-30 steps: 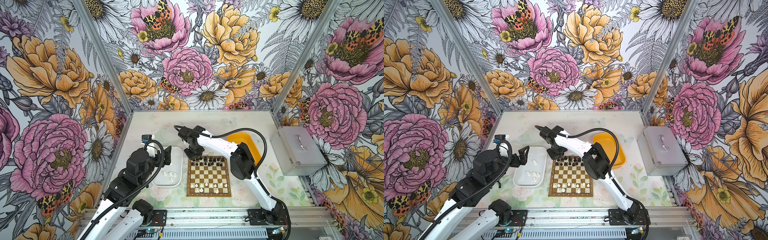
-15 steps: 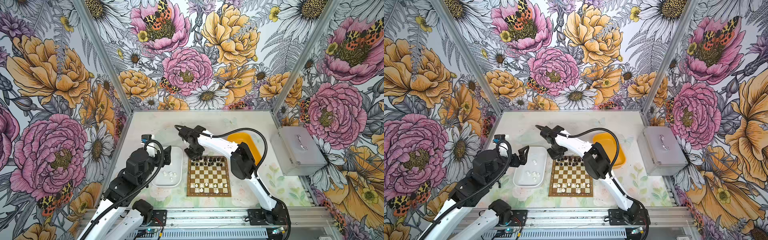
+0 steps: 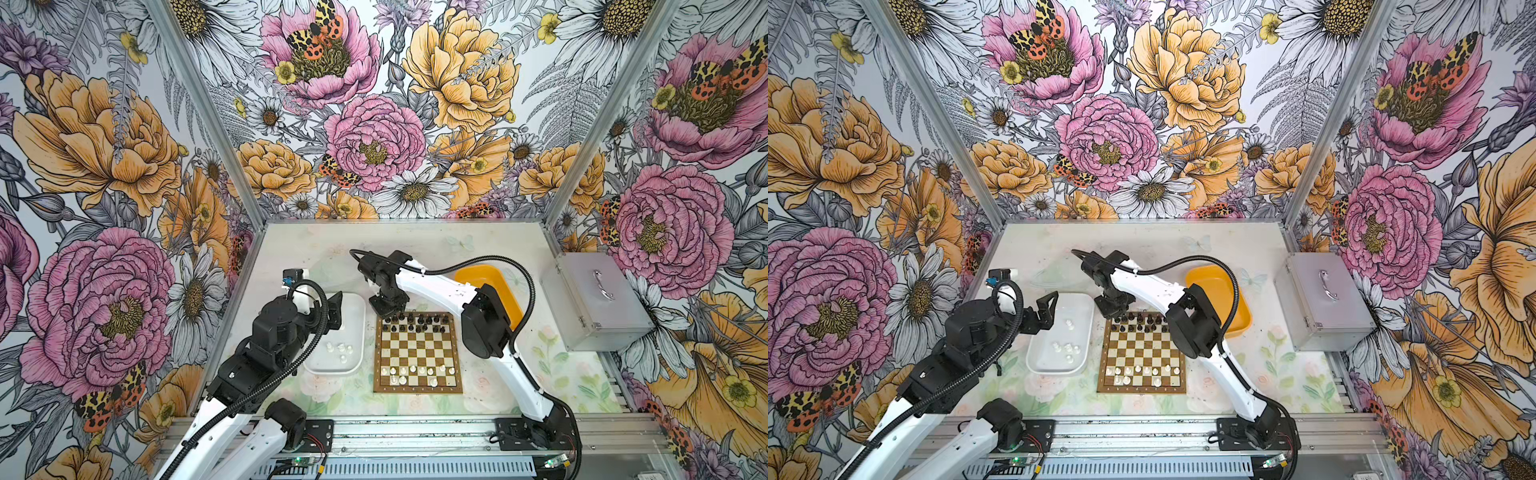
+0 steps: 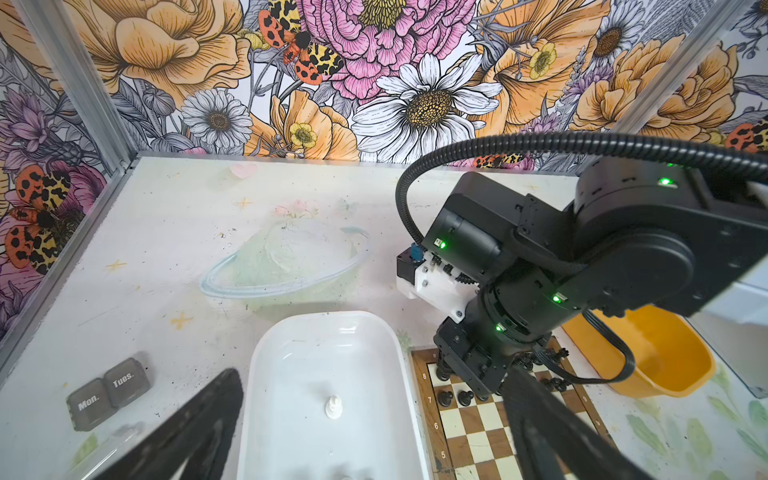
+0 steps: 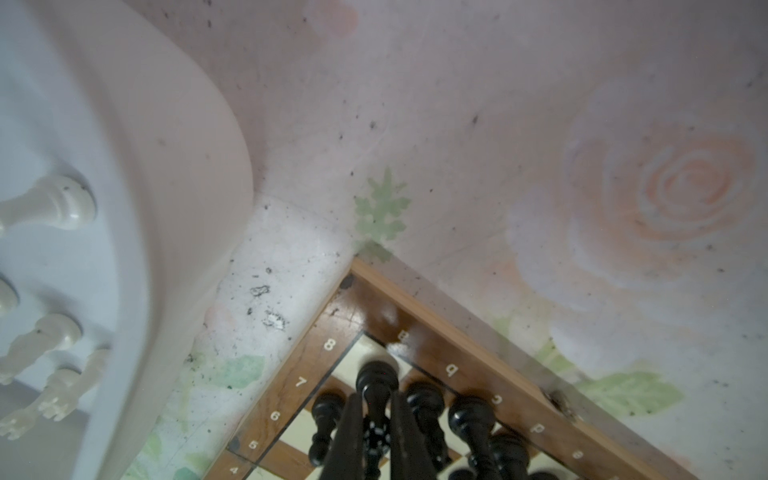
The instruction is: Set up the chess pieces on the board
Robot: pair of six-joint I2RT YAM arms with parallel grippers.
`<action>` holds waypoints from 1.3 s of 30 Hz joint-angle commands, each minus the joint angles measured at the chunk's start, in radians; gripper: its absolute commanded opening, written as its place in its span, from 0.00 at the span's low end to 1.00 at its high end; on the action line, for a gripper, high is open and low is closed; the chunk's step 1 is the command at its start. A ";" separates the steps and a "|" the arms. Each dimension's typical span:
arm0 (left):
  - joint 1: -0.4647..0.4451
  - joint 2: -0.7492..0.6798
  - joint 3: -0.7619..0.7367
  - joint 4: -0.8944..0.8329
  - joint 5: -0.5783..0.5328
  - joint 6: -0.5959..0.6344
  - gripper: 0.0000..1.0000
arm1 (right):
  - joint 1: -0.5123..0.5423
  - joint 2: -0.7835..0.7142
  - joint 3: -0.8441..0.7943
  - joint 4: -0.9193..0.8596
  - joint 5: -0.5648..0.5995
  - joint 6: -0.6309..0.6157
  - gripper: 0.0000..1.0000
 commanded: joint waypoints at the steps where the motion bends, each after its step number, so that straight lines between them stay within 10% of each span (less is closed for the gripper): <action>1: 0.008 0.003 0.024 -0.007 0.003 0.008 0.99 | -0.009 -0.007 -0.014 0.037 0.006 0.005 0.10; 39: 0.010 -0.014 0.024 -0.011 0.010 -0.002 0.99 | -0.002 -0.034 -0.031 0.037 -0.017 0.002 0.10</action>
